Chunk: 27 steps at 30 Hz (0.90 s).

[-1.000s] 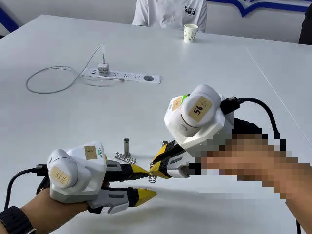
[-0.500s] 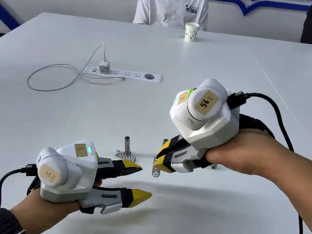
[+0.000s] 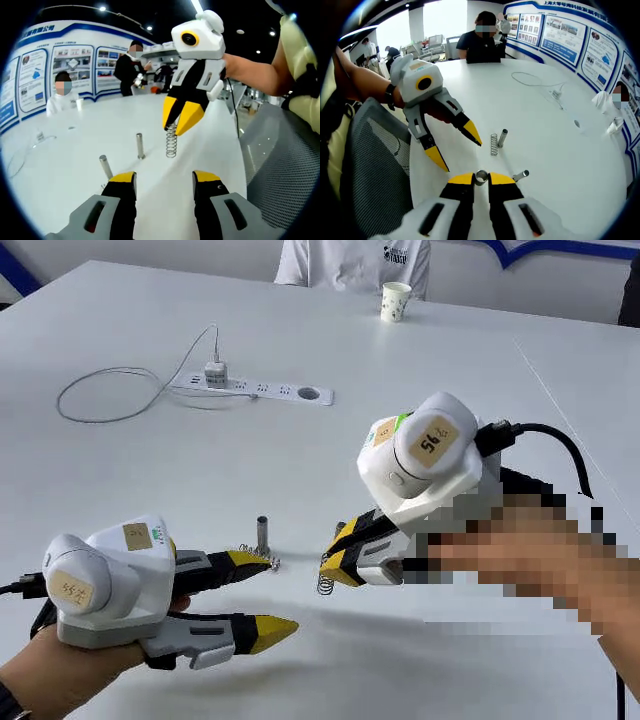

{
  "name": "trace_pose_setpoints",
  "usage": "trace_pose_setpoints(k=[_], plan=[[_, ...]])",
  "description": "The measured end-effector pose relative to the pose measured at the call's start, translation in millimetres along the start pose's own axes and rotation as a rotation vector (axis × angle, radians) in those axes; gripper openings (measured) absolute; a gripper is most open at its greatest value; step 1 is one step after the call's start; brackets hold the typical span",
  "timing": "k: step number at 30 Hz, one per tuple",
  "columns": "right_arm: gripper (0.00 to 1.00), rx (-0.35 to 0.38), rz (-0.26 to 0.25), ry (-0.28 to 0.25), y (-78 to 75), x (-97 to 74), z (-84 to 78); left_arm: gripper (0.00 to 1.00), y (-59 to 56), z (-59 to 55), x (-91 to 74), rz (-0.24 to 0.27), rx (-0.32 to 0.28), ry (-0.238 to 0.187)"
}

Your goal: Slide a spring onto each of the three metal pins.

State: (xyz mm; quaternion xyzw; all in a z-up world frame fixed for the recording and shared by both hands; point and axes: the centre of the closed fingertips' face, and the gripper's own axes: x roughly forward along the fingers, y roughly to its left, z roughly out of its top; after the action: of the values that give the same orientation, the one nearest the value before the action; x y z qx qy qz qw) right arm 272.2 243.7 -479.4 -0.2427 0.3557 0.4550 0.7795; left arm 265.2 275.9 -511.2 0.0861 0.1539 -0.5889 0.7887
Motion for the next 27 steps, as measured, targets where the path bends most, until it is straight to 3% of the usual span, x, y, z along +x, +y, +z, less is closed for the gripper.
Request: trace_pose_setpoints(k=[10, 27], plan=[[0.12, 0.005, -0.011, 0.000, -5.4, -3.0, -0.4, 0.49, 6.4, -0.6, -6.8, 0.033, -0.022, -0.014], [0.12, 0.013, -0.041, -0.005, -20.4, -10.2, 0.7, 0.53, 7.3, -4.8, -16.2, 0.064, -0.033, -0.007]])
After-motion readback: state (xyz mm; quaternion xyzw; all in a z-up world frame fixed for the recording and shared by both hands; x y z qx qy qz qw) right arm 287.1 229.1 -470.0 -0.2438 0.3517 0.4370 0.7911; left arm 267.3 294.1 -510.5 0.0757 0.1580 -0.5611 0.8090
